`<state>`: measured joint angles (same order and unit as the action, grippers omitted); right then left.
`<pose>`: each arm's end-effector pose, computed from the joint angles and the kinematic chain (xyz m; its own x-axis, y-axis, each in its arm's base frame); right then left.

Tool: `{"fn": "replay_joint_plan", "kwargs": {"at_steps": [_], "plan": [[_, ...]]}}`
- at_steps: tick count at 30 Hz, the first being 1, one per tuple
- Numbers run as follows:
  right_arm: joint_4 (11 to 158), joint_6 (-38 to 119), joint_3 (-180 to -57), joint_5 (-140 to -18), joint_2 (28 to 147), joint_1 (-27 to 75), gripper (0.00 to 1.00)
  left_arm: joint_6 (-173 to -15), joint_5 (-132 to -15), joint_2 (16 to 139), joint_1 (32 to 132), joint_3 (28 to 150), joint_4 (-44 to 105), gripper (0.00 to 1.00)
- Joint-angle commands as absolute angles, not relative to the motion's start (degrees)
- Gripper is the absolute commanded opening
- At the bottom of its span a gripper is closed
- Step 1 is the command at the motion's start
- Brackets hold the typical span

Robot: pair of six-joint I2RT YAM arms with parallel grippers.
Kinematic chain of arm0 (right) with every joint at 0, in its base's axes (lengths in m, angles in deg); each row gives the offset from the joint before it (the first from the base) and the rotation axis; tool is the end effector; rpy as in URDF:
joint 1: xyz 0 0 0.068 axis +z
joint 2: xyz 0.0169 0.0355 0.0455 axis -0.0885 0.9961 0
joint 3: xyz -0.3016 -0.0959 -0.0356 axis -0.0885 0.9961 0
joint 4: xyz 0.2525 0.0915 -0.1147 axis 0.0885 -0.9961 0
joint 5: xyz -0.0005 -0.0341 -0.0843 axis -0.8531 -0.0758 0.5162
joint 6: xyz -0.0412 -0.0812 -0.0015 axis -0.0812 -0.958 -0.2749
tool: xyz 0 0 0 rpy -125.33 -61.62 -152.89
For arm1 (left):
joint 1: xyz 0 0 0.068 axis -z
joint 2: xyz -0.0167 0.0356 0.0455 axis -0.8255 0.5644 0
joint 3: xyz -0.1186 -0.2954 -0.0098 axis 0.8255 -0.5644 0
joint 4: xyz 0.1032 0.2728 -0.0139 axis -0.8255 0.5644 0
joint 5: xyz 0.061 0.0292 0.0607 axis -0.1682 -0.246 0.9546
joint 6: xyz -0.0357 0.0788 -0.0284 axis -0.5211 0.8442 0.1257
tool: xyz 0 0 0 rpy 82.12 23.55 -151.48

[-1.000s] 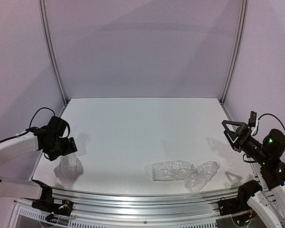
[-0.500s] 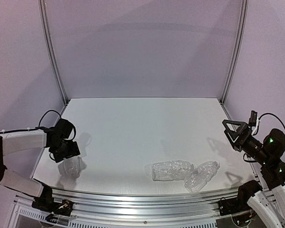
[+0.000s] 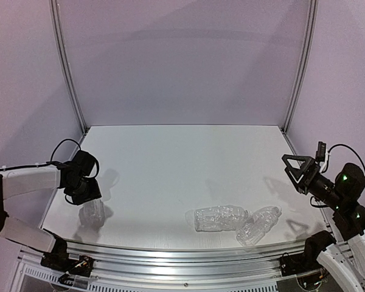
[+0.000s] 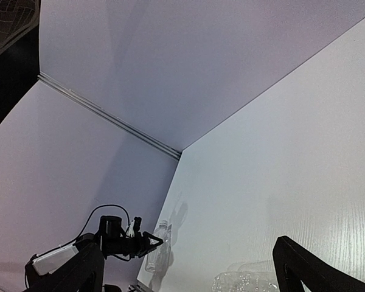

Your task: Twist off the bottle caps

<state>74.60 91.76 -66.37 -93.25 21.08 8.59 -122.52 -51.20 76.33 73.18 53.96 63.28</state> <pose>0.1218 0.0609 0.2921 -0.5048 0.6868 -0.5230 -0.2914 0.4347 0.8521 0.2446 -0.0569 0.1501 -0.8093 -0.4051 -0.4254 -0.4165 0.9064 -0.0707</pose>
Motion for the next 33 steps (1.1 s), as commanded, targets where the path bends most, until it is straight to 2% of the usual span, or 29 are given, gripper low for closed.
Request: {"fn": "replay_joint_plan", "kwargs": {"at_steps": [1, 12, 22, 27, 33], "plan": [[75.2, 89.8, -68.7, -95.9, 23.2, 7.7, 0.97, -123.1, -48.8, 74.7, 75.9, 56.0, 64.9, 0.53], [79.8, 88.0, -69.5, -99.2, 29.4, 11.8, 0.96, -121.6, -47.4, 61.2, 84.5, 56.3, 62.4, 0.53], [86.6, 74.5, -76.9, -80.4, 53.4, 45.1, 0.94, -116.4, -53.7, 50.9, 92.2, 54.5, 52.2, 0.48], [96.8, 66.5, -77.7, -81.3, 61.6, 53.7, 0.94, -115.1, -63.0, 47.3, 94.0, 50.9, 42.2, 0.45], [110.8, 62.4, -74.3, -87.4, 65.7, 55.5, 0.92, -117.2, -69.8, 45.2, 95.6, 47.2, 29.7, 0.45]]}}
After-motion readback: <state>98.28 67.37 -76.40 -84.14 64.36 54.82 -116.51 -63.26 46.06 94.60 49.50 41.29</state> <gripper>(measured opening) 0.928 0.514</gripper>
